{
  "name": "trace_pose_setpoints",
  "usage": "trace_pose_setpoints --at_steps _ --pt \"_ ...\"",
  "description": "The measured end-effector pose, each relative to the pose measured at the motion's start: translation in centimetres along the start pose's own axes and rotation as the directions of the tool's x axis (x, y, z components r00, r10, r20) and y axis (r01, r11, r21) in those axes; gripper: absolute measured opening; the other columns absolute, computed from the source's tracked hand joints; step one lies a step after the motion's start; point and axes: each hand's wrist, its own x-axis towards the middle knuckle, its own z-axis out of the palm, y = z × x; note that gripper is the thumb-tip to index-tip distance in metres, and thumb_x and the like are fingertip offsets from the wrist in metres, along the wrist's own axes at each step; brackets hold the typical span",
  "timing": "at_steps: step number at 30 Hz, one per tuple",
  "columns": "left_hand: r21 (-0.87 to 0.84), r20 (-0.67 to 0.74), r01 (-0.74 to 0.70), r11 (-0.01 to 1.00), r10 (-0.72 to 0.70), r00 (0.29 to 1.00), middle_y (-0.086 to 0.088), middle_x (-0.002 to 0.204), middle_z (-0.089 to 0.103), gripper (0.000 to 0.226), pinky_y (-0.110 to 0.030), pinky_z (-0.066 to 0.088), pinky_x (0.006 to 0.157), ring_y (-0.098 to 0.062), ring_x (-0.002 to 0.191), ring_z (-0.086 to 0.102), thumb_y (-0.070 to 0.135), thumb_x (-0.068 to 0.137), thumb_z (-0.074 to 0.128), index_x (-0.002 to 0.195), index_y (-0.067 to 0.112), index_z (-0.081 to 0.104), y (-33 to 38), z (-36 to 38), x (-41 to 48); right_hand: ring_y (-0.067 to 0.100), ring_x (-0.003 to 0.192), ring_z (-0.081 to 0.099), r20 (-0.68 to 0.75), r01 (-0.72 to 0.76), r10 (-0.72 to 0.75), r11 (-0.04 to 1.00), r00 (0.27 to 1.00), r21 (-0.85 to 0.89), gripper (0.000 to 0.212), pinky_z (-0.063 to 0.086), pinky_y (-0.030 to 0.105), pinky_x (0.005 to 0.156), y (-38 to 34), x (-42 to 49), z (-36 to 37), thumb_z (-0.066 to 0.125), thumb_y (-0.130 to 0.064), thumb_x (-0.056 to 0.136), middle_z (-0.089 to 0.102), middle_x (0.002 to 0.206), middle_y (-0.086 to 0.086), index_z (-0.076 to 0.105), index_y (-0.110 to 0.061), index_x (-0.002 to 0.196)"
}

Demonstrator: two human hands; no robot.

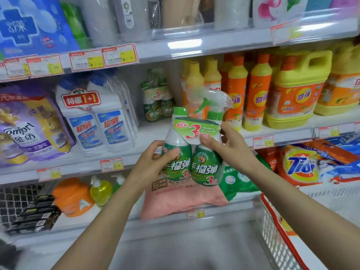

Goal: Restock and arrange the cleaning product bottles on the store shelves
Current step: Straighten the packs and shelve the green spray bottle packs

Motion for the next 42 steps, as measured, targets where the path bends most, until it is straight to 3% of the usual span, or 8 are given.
trace_pose_setpoints --at_steps 5,8,13,19,23,33,38,42 --pt "0.012 -0.116 -0.092 0.996 0.093 0.989 0.000 0.099 0.074 0.040 -0.030 0.059 0.072 -0.012 0.087 0.072 0.044 0.073 0.076 0.106 0.024 0.066 -1.1 2.3 1.1 0.009 0.104 0.065 0.096 -0.054 0.060 0.996 0.994 -0.069 0.047 0.055 0.044 0.092 0.6 -0.2 -0.9 0.066 -0.061 0.082 0.070 0.112 -0.016 0.059 -0.031 0.118" --pt "-0.015 -0.159 -0.131 0.991 0.127 0.979 0.001 0.095 0.074 0.046 -0.027 0.059 0.070 -0.007 0.082 0.071 0.043 0.068 0.074 0.105 0.018 0.067 -1.9 3.2 1.1 -0.011 0.100 0.063 0.240 -0.156 0.137 0.986 0.961 0.065 0.023 0.053 0.017 0.089 0.0 0.5 -2.8 0.057 -0.052 0.093 0.067 0.104 -0.034 0.056 -0.041 0.113" --pt "-0.060 -0.082 -0.101 0.993 0.096 0.992 0.002 0.104 0.074 0.046 -0.027 0.059 0.077 -0.018 0.098 0.071 0.036 0.071 0.075 0.113 0.019 0.068 -3.3 4.0 1.4 0.009 0.097 0.071 0.113 -0.078 0.060 0.983 0.992 0.165 0.025 0.060 0.031 0.080 0.4 0.7 -3.6 0.060 -0.030 0.092 0.076 0.103 -0.008 0.064 -0.021 0.115" --pt "0.530 -0.243 -0.292 0.796 0.472 0.848 0.017 0.114 0.050 0.060 -0.028 0.047 0.088 -0.006 0.107 0.053 0.063 0.069 0.070 0.119 0.033 0.055 -3.3 5.7 -0.1 0.017 0.072 0.066 -0.144 -0.015 0.005 0.998 0.990 -0.068 0.030 0.057 0.053 0.069 1.7 0.4 -1.4 0.066 -0.052 0.084 0.071 0.081 -0.003 0.069 -0.028 0.103" --pt "0.574 -0.110 -0.244 0.781 0.369 0.923 0.012 0.127 0.051 0.098 -0.032 0.048 0.091 -0.009 0.116 0.052 0.078 0.054 0.066 0.136 0.028 0.044 -3.7 9.3 -1.6 0.018 0.064 0.063 -0.203 -0.023 -0.025 0.973 0.979 -0.231 0.035 0.054 0.048 0.065 1.4 0.0 0.3 0.074 -0.051 0.081 0.061 0.072 -0.004 0.061 -0.018 0.087" --pt "-0.022 -0.127 -0.186 0.982 0.182 0.975 0.005 0.104 0.074 0.045 -0.022 0.055 0.082 -0.007 0.097 0.070 0.008 0.072 0.084 0.108 0.017 0.058 -4.3 6.8 -0.6 0.010 0.077 0.068 0.102 -0.008 0.032 0.974 0.994 -0.227 0.039 0.058 0.040 0.077 0.7 0.0 0.6 0.075 -0.045 0.080 0.071 0.087 -0.007 0.069 -0.020 0.109" --pt "-0.193 0.042 -0.164 0.967 0.175 0.984 0.000 0.110 0.073 0.064 -0.024 0.055 0.082 -0.015 0.102 0.069 0.032 0.058 0.084 0.115 0.017 0.059 -4.0 4.8 -0.2 0.007 0.117 0.056 0.096 -0.190 0.195 0.980 0.976 -0.060 0.063 0.049 0.026 0.091 3.4 0.8 -1.4 0.069 -0.047 0.083 0.056 0.133 -0.007 0.048 -0.027 0.138" --pt "-0.348 0.196 -0.076 0.934 0.152 0.969 -0.014 0.116 0.071 0.059 -0.034 0.054 0.087 -0.030 0.106 0.068 0.023 0.067 0.079 0.122 0.011 0.058 -4.8 3.7 -0.3 0.021 0.090 0.068 0.257 -0.428 0.391 0.897 0.884 0.106 0.087 0.047 0.031 0.082 4.8 0.5 -1.0 0.074 -0.063 0.070 0.069 0.108 0.022 0.053 -0.003 0.129"
